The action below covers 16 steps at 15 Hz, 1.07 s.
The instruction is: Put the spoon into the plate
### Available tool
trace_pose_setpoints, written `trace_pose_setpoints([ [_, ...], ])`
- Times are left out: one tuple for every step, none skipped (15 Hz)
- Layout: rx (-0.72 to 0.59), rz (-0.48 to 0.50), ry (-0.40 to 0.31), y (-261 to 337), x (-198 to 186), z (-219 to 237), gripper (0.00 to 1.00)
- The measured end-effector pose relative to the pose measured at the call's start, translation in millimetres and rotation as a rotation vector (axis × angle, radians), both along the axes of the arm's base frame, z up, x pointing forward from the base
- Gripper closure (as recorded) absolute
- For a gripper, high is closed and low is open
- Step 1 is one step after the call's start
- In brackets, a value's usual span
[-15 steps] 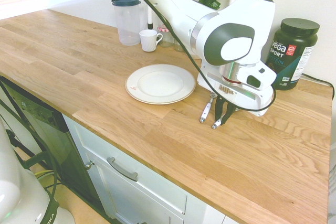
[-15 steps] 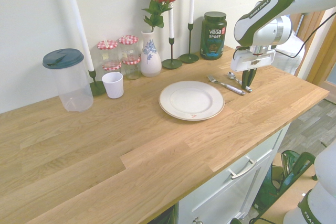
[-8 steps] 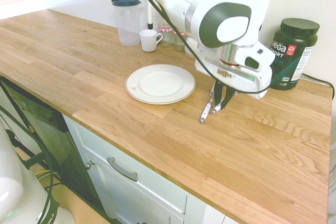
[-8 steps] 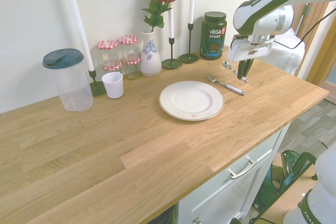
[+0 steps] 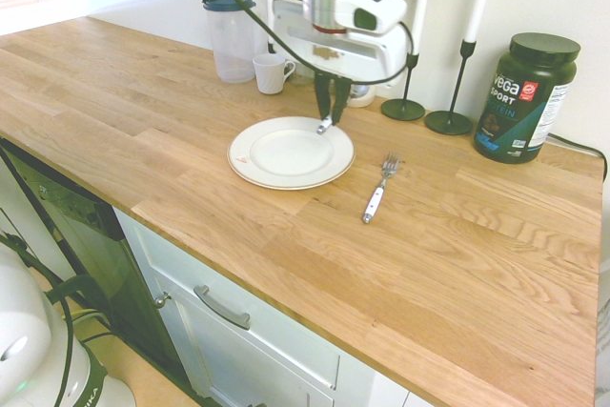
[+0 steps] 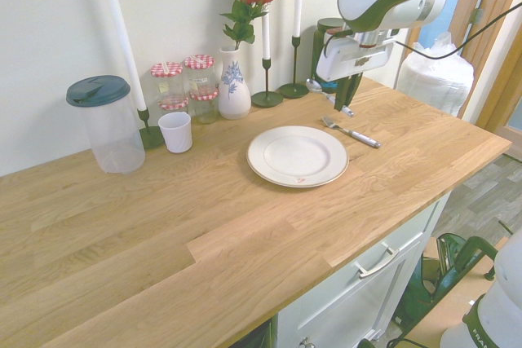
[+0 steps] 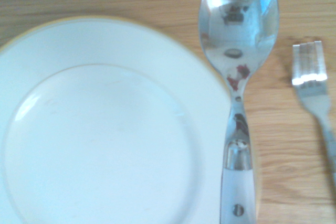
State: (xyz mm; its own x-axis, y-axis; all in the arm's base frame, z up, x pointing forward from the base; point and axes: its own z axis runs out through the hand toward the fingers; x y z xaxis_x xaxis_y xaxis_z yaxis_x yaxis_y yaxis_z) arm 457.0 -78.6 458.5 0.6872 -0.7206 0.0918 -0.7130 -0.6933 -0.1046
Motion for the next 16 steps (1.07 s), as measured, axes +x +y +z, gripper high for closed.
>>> trace_pose_setpoints([
  [-0.005,0.015,0.011,21.7,-1.7,-6.1,1.0],
  [-0.009,0.022,0.018,38.2,-1.6,-12.4,1.0],
  [-0.012,0.026,0.023,50.7,-0.4,-18.8,1.0],
  [-0.014,0.03,0.025,61.1,1.8,-25.5,1.0],
  [-0.015,0.038,0.031,69.1,3.5,-32.7,1.0],
  [-0.015,0.049,0.041,76.3,4.8,-40.8,1.0],
  [-0.014,0.055,0.049,82.6,5.6,-49.3,1.0],
  [-0.014,0.055,0.057,88.6,6.6,-57.8,1.0],
  [-0.017,0.053,0.065,93.2,8.1,-65.9,1.0],
  [-0.022,0.05,0.072,96.2,9.5,-73.7,1.0],
  [-0.027,0.048,0.078,97.6,10.6,-81.8,1.0],
  [-0.031,0.047,0.083,97.6,11.8,-88.7,1.0],
  [-0.035,0.046,0.088,97.5,12.9,-93.9,1.0],
  [-0.041,0.044,0.09,97.2,14.1,-98.1,1.0],
  [-0.045,0.038,0.092,97.0,14.5,-100.2,0.0],
  [-0.054,0.035,0.093,96.6,14.6,-100.9,0.0],
])
